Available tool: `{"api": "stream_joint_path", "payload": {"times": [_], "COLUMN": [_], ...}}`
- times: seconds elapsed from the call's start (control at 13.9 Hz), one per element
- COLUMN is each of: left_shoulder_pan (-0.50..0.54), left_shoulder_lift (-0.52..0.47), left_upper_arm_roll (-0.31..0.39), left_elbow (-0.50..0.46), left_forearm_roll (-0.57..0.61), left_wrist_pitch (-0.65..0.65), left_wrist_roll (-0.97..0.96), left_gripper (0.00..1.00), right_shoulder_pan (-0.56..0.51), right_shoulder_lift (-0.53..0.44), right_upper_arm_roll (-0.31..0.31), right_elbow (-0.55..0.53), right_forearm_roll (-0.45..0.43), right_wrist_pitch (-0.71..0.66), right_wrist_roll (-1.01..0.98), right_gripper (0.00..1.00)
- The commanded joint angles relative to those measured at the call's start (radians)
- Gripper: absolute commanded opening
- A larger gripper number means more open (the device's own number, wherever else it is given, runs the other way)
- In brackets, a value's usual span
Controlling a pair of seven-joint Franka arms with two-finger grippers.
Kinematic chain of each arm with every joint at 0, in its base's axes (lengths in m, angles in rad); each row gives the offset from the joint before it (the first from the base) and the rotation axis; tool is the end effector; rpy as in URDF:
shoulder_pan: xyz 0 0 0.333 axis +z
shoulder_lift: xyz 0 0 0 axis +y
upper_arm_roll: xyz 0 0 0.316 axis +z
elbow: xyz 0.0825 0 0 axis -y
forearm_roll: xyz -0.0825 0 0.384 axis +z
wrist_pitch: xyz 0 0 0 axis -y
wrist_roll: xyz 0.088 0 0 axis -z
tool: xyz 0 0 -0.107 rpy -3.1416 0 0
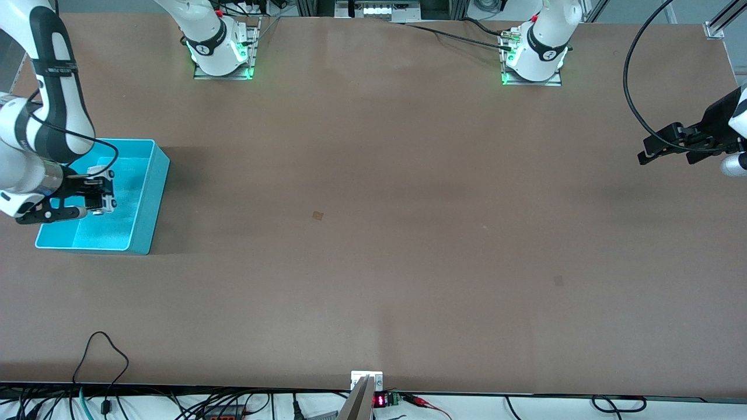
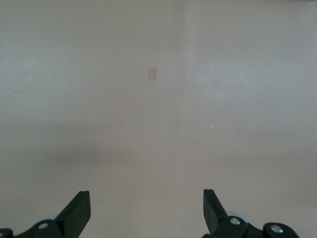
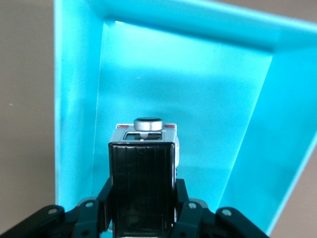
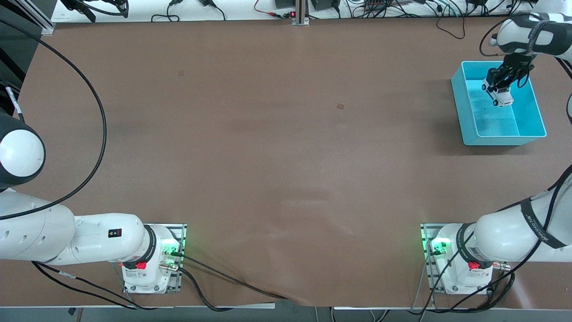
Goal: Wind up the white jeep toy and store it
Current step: 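Carry the jeep over the cyan bin with the right gripper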
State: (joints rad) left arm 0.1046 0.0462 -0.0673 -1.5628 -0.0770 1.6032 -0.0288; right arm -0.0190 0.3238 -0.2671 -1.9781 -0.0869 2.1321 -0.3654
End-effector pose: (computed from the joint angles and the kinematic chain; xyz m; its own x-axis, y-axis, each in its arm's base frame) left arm 0.5711 0.0142 0.6055 0.9976 0.0685 -0.0081 0.0689 -0.9944 0.0798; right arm 0.5653 -0.1652 0.2979 0.9704 0.1264 -0.2056 0.1455 -0.9861 0.0805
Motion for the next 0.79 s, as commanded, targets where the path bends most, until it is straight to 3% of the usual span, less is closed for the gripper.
{"api": "stream_joint_path", "payload": {"times": [0.0, 0.14, 0.72], "left_shoulder_pan": [0.007, 0.007, 0.007], "left_shoulder_lift": [-0.014, -0.012, -0.012], "left_upper_arm_roll": [-0.006, -0.006, -0.005], "left_elbow": [-0.011, -0.011, -0.011], "left_forearm_roll": [0.022, 0.022, 0.022], "left_wrist_pitch": [-0.005, -0.005, -0.005], "left_wrist_roll": [0.006, 0.006, 0.006], "left_gripper": [1.00, 1.00, 1.00], "right_shoulder_pan": [0.004, 0.002, -0.024], "right_shoulder_lift": [0.004, 0.024, 0.092], "right_upper_arm_roll": [-0.004, -0.009, -0.017], "right_elbow": [-0.060, -0.090, -0.088], "right_forearm_roll": [-0.020, -0.036, -0.036], "right_wrist_pitch": [0.096, 0.173, 0.238], "right_wrist_roll": [0.033, 0.033, 0.048], "right_gripper": [0.00, 0.00, 0.00]}}
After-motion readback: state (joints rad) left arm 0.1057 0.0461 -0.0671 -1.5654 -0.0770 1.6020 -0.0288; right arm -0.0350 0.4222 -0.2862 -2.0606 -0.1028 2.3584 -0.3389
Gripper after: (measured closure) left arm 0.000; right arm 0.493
